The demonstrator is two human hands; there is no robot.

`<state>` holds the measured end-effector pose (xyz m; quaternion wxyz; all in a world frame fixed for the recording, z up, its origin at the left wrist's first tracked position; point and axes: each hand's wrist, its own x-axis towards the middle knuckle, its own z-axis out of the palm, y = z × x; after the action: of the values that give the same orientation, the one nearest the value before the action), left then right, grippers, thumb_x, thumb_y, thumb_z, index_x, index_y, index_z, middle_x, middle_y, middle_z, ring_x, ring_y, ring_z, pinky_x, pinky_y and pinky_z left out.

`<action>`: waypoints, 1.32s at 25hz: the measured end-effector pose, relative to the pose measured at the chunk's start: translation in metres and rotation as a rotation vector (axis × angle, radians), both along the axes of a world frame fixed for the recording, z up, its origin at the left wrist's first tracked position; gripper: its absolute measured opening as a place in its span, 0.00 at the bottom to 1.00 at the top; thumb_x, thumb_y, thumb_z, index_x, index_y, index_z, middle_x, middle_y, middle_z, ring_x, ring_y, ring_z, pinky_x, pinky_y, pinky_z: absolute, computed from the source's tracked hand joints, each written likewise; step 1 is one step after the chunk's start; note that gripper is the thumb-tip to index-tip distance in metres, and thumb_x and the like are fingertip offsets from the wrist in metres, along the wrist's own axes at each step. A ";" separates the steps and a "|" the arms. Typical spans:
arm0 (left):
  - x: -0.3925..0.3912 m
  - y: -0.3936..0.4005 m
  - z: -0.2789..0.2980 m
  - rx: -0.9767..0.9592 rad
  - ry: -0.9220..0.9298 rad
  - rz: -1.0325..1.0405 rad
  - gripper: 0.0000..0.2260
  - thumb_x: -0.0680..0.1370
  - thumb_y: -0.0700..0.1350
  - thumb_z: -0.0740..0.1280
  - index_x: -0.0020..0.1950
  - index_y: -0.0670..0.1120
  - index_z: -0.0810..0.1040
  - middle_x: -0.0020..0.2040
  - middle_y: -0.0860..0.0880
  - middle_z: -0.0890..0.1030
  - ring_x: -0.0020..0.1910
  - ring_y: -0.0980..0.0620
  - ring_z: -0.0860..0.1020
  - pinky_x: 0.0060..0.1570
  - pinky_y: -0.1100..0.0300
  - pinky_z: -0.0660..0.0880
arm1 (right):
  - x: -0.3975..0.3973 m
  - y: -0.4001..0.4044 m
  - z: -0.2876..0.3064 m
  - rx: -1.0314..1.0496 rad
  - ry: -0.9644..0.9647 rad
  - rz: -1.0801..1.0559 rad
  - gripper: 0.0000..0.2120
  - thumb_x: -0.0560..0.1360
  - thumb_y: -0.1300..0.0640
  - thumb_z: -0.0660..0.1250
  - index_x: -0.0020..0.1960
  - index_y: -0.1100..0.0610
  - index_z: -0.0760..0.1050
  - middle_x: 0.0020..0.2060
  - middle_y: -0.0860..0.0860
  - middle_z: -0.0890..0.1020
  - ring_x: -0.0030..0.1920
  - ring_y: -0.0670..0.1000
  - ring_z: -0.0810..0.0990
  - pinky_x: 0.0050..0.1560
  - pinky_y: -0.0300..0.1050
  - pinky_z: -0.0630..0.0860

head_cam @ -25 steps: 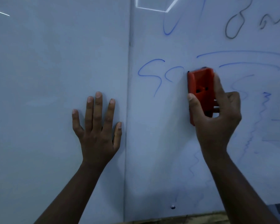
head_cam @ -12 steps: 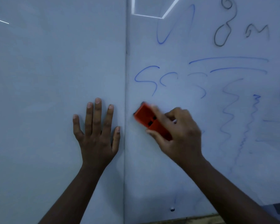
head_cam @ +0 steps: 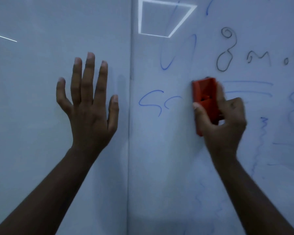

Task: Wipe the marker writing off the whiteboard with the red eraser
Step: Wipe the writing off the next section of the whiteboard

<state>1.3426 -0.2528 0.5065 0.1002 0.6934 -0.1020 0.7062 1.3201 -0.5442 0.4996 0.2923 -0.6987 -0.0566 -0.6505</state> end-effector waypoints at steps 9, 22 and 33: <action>0.017 0.002 0.021 0.059 0.079 0.101 0.27 0.90 0.54 0.53 0.88 0.48 0.54 0.87 0.40 0.53 0.86 0.42 0.51 0.81 0.32 0.48 | -0.005 0.053 -0.014 -0.540 -0.012 0.000 0.31 0.77 0.39 0.72 0.75 0.51 0.73 0.43 0.52 0.74 0.42 0.54 0.73 0.39 0.49 0.72; 0.018 -0.001 0.020 0.046 0.059 0.118 0.27 0.89 0.53 0.55 0.87 0.48 0.55 0.87 0.41 0.53 0.86 0.42 0.51 0.81 0.32 0.49 | -0.003 0.049 0.016 -0.266 0.031 0.045 0.33 0.73 0.41 0.73 0.76 0.49 0.74 0.44 0.51 0.70 0.43 0.54 0.72 0.42 0.49 0.71; 0.019 -0.001 0.018 0.051 0.053 0.112 0.27 0.89 0.53 0.54 0.87 0.47 0.55 0.87 0.41 0.53 0.86 0.42 0.51 0.82 0.33 0.49 | -0.005 0.055 0.047 -0.367 0.013 -0.025 0.32 0.73 0.38 0.72 0.75 0.46 0.74 0.46 0.49 0.72 0.46 0.49 0.70 0.40 0.43 0.70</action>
<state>1.3611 -0.2541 0.5244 0.0452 0.7189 -0.0784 0.6892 1.3148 -0.4888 0.5467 0.1523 -0.7452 -0.1638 -0.6282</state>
